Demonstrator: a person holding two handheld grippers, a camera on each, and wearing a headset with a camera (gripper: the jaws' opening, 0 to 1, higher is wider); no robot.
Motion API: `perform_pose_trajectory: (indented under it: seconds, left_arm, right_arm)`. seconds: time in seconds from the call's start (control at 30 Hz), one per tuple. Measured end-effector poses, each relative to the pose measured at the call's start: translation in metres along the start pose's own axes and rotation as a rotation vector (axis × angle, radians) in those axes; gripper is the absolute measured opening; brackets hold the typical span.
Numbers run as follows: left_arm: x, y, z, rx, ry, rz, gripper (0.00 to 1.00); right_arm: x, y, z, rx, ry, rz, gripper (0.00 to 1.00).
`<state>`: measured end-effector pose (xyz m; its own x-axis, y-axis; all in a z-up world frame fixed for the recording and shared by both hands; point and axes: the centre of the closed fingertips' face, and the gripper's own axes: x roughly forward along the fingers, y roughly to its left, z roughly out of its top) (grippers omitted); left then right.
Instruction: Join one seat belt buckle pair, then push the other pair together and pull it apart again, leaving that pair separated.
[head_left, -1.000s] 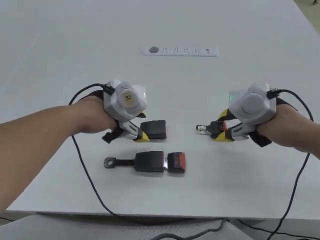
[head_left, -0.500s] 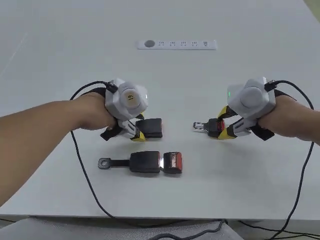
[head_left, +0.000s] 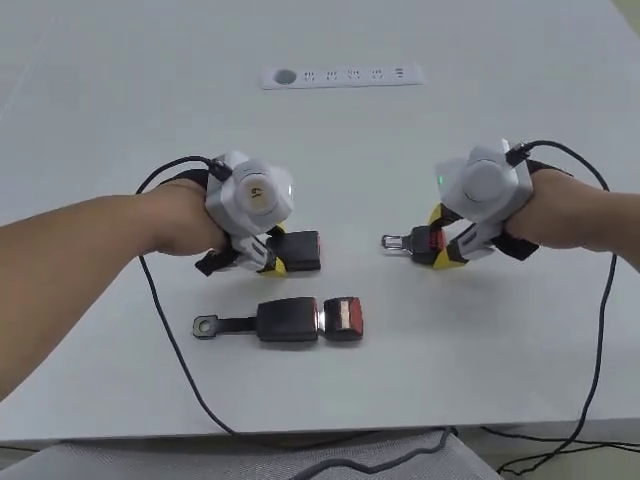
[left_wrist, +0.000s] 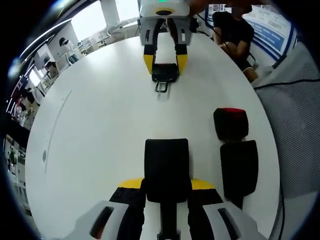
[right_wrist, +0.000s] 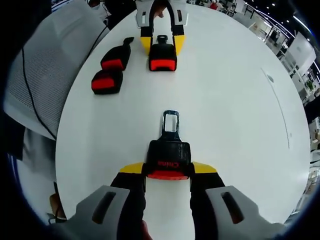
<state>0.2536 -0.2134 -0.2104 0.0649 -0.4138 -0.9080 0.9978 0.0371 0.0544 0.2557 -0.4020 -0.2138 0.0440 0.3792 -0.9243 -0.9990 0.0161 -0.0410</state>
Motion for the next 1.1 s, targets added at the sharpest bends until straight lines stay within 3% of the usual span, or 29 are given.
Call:
perform_pose_trajectory:
  seconds: [0.6,1.1]
  left_arm:
    - [0.001,0.0,0.002,0.005,0.043,-0.01,0.33]
    - [-0.001,-0.003,0.003,0.007,0.056,-0.01,0.33]
  right_arm:
    - [-0.002,0.001,0.002,-0.029,0.034,0.01,0.32]
    - [0.007,0.013,0.035,-0.02,-0.041,0.025,0.32]
